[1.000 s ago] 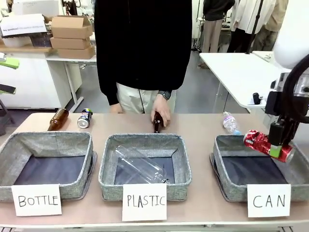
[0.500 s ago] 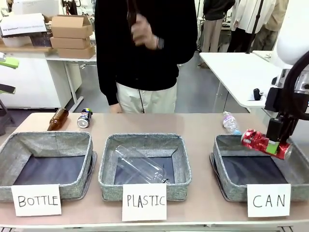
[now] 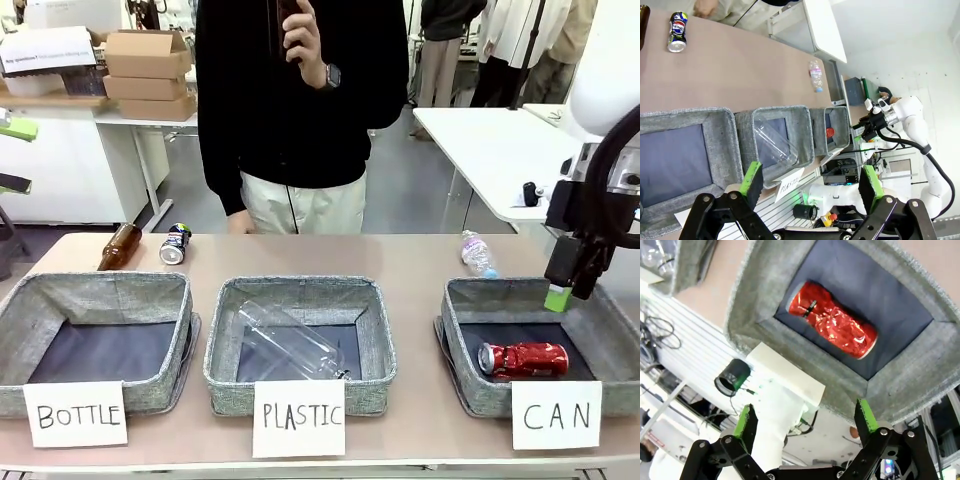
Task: Sort the can waste into the basket.
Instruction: Pick up the can waste from the table and place it in the right Fabric basket.
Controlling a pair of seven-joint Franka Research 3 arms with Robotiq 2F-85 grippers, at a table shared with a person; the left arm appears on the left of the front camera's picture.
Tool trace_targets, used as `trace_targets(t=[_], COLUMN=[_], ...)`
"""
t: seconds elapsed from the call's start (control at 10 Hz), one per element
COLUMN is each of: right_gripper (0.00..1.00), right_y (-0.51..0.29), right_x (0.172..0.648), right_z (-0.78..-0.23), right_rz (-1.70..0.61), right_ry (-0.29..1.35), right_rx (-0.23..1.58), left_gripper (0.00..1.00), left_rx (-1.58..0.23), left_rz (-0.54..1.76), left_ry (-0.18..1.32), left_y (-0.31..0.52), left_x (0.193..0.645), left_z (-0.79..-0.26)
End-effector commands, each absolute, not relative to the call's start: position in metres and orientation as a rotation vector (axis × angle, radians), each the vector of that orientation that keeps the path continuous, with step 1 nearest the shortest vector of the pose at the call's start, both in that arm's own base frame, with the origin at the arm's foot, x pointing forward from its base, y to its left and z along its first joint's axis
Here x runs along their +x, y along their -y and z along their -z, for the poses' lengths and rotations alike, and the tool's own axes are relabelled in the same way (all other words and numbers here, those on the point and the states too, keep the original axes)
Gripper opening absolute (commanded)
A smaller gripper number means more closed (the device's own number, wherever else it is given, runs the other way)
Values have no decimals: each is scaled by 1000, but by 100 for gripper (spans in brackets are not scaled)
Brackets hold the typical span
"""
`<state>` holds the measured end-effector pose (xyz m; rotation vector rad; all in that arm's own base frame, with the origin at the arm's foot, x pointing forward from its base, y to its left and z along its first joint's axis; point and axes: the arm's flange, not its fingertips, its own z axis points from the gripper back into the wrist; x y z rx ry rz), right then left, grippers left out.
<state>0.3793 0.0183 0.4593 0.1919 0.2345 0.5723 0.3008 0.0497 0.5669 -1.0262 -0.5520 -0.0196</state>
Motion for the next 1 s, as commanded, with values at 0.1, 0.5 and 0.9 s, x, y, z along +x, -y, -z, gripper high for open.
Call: trace_targets(t=[0.1,0.5,0.9], right_gripper=[100,100,100], right_y=[-15,28,6], right_x=[385,384,381], right_z=[-467,-512,-526], right_rz=[-599,-596,-515], right_ry=[-141,573,124], right_rx=[299,1878,792], left_gripper=[100,100,100], left_rx=[-1047,-1047,-1047], left_rz=[35,35,35], left_ry=[570,570,570], left_y=[-48,-48,-48], left_x=[303,303,303], left_z=[-566,-566,-566])
